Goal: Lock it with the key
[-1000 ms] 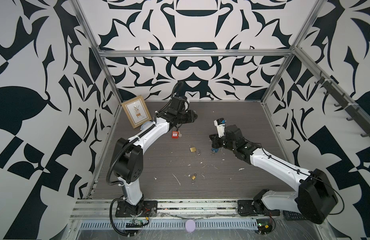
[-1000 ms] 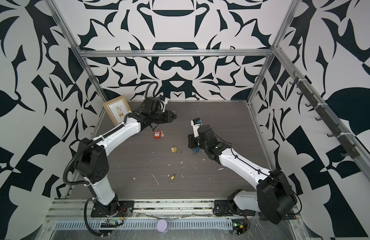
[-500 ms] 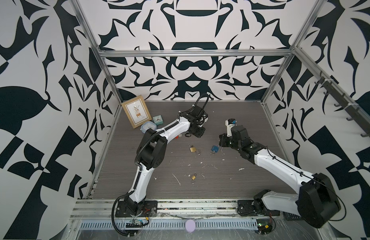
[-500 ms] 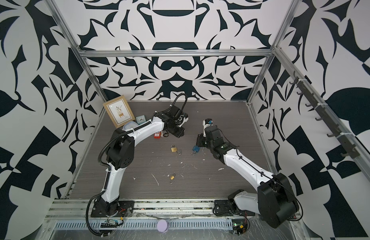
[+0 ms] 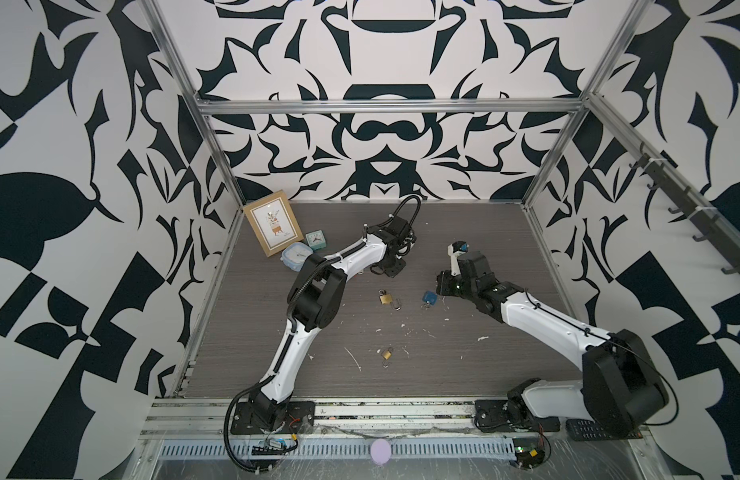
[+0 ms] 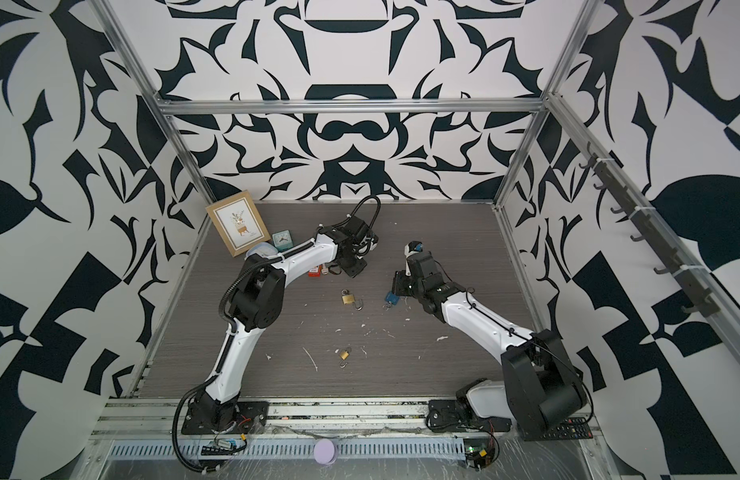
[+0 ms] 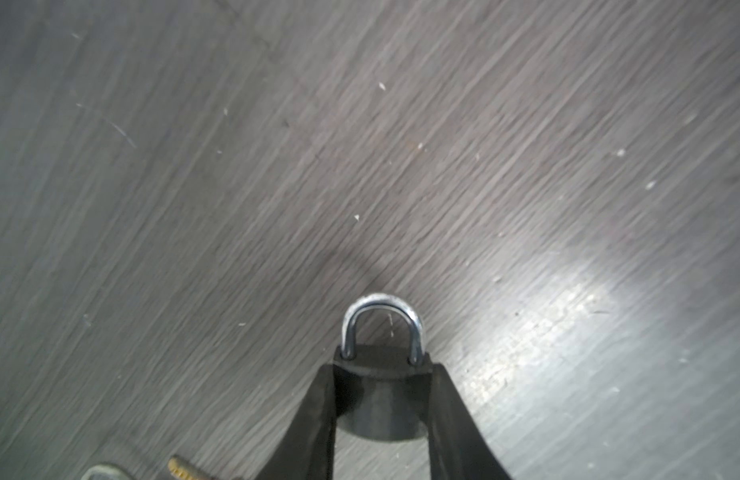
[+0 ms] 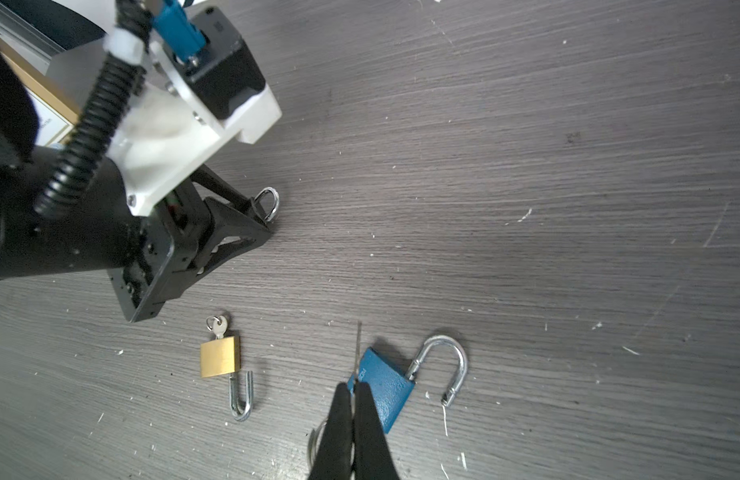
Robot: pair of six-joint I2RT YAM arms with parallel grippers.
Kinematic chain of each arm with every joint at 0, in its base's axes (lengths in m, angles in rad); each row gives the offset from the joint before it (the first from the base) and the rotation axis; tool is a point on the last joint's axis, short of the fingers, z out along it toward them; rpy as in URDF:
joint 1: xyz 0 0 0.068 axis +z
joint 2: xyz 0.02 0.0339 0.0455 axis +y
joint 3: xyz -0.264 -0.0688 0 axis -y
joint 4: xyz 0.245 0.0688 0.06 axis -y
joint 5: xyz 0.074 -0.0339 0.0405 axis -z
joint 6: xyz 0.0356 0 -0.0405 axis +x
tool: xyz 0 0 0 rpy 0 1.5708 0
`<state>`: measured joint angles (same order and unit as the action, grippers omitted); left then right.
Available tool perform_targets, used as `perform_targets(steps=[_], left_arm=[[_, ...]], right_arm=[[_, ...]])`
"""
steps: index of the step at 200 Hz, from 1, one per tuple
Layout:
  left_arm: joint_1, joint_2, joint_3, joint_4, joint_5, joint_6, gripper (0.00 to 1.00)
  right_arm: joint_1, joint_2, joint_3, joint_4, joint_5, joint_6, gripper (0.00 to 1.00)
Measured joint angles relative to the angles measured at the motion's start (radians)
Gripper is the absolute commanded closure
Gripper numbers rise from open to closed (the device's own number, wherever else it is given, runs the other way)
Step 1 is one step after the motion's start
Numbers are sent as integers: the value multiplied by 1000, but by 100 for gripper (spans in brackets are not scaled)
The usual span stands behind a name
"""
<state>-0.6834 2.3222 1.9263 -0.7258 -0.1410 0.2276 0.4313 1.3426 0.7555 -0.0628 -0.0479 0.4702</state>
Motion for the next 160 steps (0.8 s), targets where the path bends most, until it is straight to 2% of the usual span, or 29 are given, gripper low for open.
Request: perform_targets(steps=[24,60,97,121,160], left_arm=[[0,3,0,-2,-8,27,100],[0,11,0,-3,-18,52,78],[0,13,0,-5,-29,68,63],[0,13,0,-3,-40,83,45],[0,-2,-32,34,-49,90,37]], right_arm=[[-5,18,7,0,-8,0,100],[-5,29,14,1,-14,2,100],[-5,29,16,2,-19,3,100],[-5,29,16,1,-23,3,100],[-5,29,16,1,-28,14,100]])
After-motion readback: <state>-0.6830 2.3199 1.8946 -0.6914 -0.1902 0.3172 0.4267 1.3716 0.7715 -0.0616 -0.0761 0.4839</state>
